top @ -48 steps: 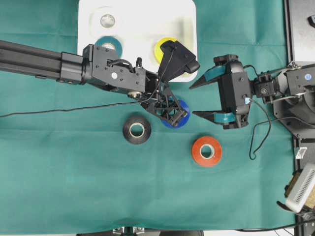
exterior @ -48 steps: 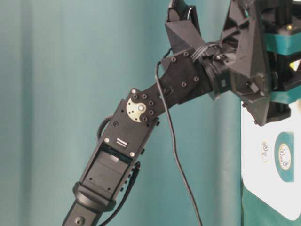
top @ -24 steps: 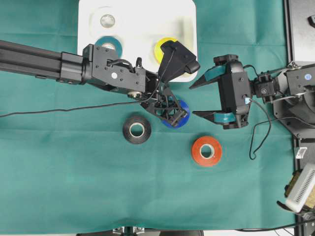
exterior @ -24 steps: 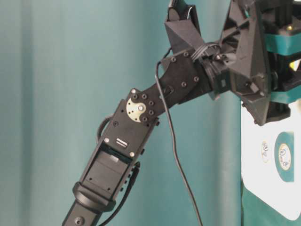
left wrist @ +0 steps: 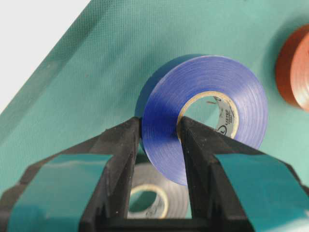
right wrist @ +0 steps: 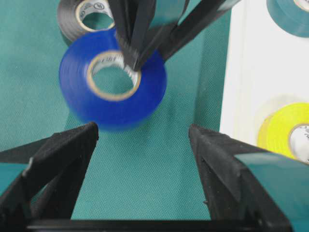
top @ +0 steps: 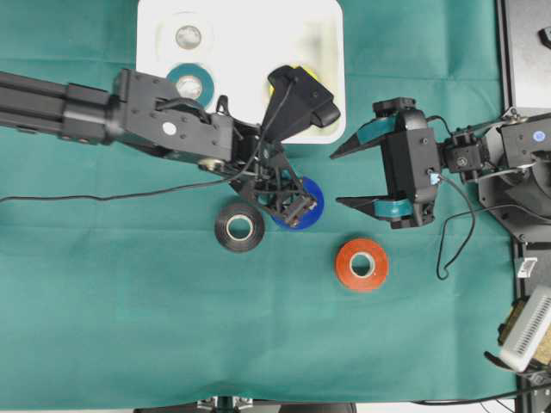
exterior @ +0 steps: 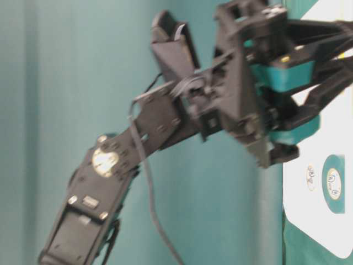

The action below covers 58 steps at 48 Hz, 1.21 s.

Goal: Put the tape alternately from left to right into the white case.
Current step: 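Lift the blue roll and carry it into the tray's upper middle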

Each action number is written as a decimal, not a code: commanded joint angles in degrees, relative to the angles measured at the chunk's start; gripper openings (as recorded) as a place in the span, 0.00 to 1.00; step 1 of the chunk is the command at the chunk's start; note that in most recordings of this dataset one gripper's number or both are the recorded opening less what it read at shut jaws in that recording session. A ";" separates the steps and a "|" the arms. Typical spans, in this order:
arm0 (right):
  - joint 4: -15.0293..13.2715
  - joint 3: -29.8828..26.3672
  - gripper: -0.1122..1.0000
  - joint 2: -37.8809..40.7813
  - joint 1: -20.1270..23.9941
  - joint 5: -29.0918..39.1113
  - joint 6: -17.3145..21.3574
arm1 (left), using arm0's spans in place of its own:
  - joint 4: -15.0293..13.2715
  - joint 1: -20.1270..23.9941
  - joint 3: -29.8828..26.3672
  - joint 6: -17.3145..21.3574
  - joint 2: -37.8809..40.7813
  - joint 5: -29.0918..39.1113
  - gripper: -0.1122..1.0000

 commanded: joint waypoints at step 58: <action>-0.18 -0.53 0.82 -0.62 0.18 -0.53 0.26 | 0.18 8.00 6.33 8.88 -10.55 2.11 0.07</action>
